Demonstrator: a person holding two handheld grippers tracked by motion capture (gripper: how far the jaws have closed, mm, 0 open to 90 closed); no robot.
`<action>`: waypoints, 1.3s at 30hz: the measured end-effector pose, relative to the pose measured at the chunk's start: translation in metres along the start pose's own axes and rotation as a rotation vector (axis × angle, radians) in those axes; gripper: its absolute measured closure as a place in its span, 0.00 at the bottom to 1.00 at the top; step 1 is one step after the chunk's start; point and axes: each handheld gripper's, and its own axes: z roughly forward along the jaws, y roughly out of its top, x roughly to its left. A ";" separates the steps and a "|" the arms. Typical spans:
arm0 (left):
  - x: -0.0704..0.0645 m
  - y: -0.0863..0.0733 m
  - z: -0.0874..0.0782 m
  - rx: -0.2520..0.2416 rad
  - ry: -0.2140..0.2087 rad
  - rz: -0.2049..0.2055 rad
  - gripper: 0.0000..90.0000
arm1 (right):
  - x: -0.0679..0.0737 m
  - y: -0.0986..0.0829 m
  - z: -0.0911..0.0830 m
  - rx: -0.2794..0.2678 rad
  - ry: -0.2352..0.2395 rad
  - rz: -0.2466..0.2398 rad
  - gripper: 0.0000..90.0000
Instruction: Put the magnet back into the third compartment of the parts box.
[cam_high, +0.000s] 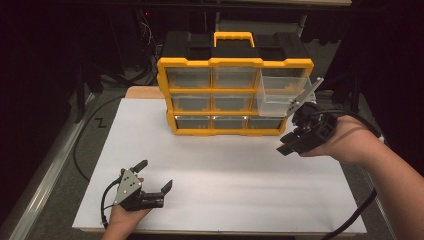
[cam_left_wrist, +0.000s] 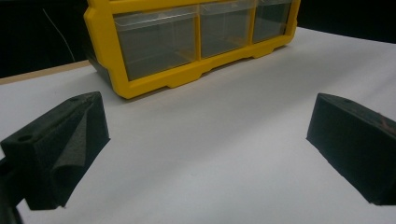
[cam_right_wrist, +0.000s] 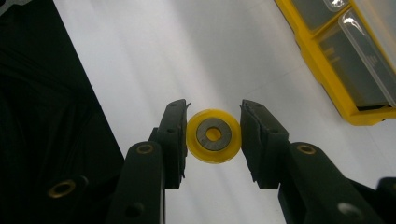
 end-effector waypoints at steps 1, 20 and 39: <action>0.000 0.000 0.000 -0.001 0.000 0.000 0.00 | 0.000 0.001 -0.002 -0.005 0.001 -0.003 0.72; 0.001 0.000 0.000 -0.003 0.000 -0.004 0.00 | -0.005 0.013 -0.032 -0.004 -0.018 -0.005 0.72; 0.001 0.000 0.000 0.000 -0.001 0.003 0.00 | -0.012 0.031 -0.044 0.004 -0.034 -0.015 0.72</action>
